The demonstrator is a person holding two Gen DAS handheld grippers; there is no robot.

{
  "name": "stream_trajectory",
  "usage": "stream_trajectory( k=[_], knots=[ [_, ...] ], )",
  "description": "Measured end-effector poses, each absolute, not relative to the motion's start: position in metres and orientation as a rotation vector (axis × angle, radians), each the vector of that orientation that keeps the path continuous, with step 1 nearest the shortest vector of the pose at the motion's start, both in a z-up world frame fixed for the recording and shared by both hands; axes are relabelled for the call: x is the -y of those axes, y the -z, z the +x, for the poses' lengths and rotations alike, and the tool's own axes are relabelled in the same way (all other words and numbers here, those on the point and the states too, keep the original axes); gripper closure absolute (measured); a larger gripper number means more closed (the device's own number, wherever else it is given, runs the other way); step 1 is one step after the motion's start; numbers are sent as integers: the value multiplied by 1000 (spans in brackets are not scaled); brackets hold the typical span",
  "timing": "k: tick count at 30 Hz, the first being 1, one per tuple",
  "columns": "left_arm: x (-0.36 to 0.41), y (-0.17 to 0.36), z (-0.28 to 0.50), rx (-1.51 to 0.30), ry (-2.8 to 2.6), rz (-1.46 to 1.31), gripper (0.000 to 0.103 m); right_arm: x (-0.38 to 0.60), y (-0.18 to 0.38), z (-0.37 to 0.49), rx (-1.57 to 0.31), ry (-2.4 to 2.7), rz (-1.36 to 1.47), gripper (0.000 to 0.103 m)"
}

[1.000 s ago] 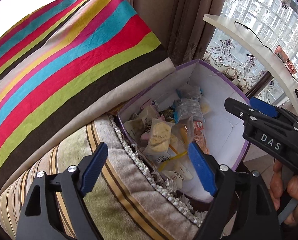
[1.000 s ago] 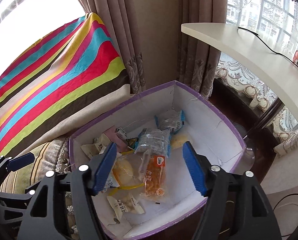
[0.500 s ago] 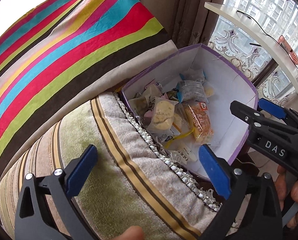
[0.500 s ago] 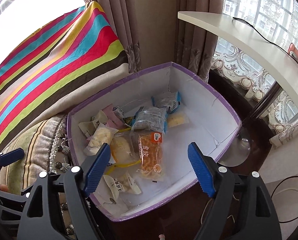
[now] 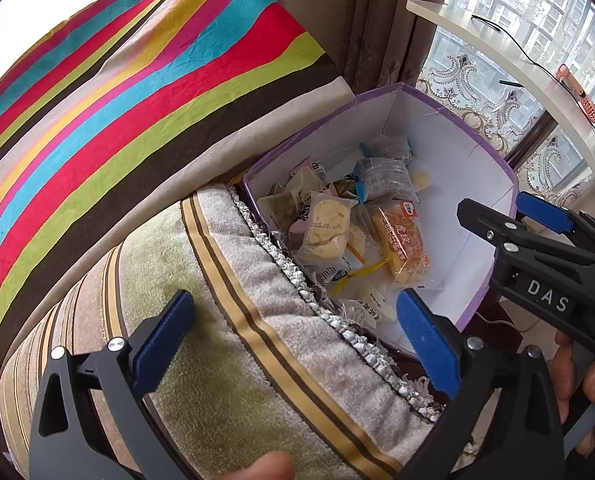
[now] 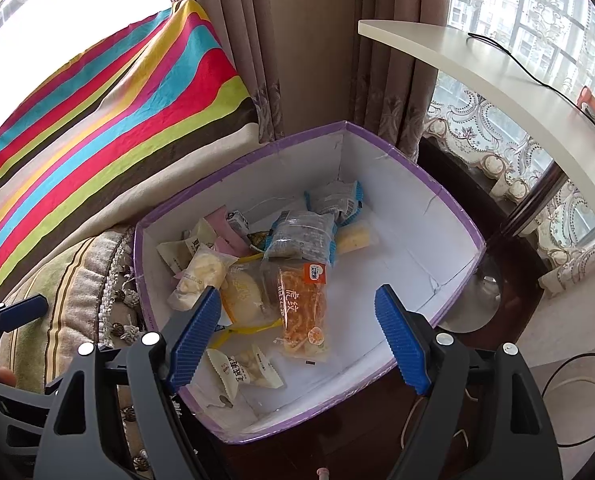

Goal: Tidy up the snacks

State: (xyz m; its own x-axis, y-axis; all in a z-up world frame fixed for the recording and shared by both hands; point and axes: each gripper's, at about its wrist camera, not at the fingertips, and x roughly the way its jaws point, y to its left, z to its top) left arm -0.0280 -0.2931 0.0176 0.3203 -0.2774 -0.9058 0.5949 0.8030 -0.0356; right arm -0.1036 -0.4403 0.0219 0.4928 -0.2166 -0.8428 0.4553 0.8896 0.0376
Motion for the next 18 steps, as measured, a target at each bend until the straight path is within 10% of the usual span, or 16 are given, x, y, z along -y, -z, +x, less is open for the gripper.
stream_trajectory(
  k=[18],
  knots=[
    [293,-18,-28,-1103,588,331,2,441,-20,-103,-977,412,276,26]
  ],
)
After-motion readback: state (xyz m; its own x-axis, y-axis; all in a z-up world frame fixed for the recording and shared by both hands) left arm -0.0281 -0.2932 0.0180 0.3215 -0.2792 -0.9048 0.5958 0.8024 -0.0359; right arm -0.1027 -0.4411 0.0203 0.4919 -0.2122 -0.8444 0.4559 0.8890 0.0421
